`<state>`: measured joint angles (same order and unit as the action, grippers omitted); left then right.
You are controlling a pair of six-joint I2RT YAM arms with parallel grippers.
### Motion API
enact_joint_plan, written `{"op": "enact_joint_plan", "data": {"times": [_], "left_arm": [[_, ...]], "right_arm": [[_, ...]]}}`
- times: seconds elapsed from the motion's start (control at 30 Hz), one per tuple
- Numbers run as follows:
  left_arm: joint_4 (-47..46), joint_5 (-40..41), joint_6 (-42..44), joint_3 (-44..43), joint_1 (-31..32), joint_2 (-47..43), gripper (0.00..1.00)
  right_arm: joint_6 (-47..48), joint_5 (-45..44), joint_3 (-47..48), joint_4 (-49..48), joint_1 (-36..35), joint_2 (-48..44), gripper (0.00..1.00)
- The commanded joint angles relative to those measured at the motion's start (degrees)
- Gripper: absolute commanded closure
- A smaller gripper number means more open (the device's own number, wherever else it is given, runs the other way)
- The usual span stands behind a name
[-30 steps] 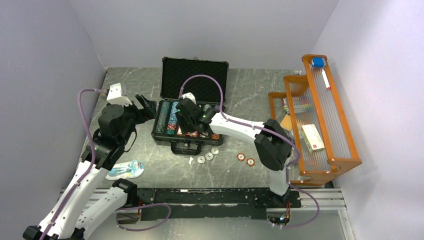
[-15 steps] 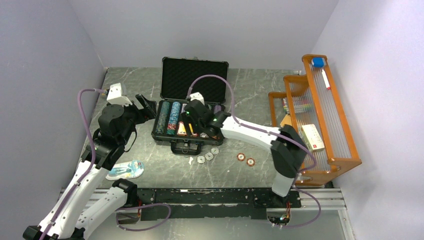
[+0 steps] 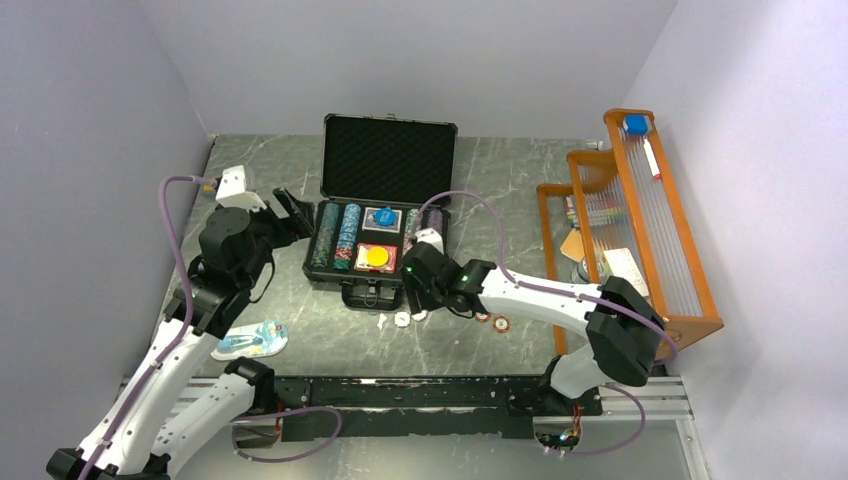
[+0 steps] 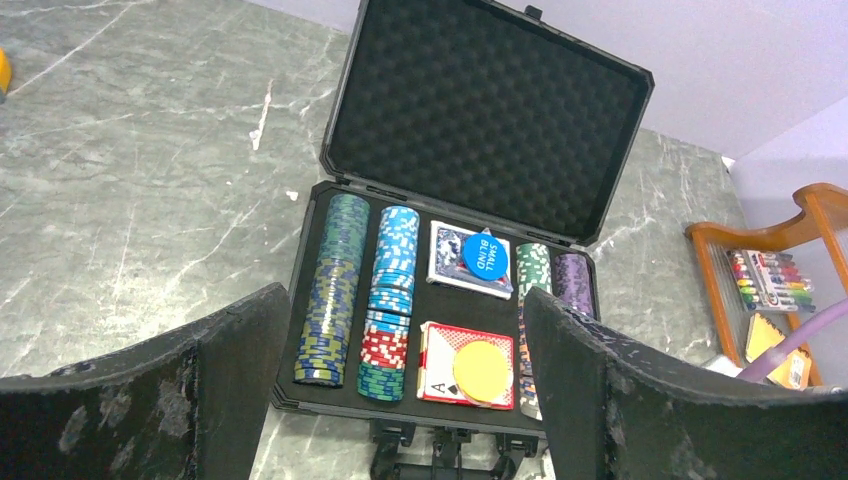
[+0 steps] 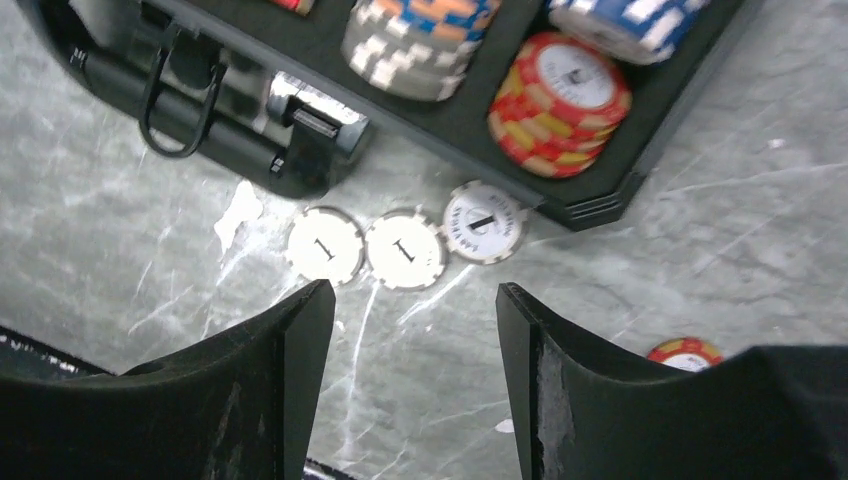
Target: Pack up texas hold em set
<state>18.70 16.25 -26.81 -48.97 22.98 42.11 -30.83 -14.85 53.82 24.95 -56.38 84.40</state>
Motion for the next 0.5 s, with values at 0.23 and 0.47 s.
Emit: {"op": "enact_joint_plan", "data": {"times": [0.23, 0.47], "left_arm": [[-1.0, 0.1, 0.2, 0.4, 0.3, 0.5, 0.1], [-0.9, 0.6, 0.3, 0.3, 0.3, 0.6, 0.1]], "right_arm": [[8.2, 4.8, 1.9, -8.3, -6.0, 7.0, 0.49], [12.8, 5.7, 3.3, -10.3, -6.5, 12.2, 0.45]]}}
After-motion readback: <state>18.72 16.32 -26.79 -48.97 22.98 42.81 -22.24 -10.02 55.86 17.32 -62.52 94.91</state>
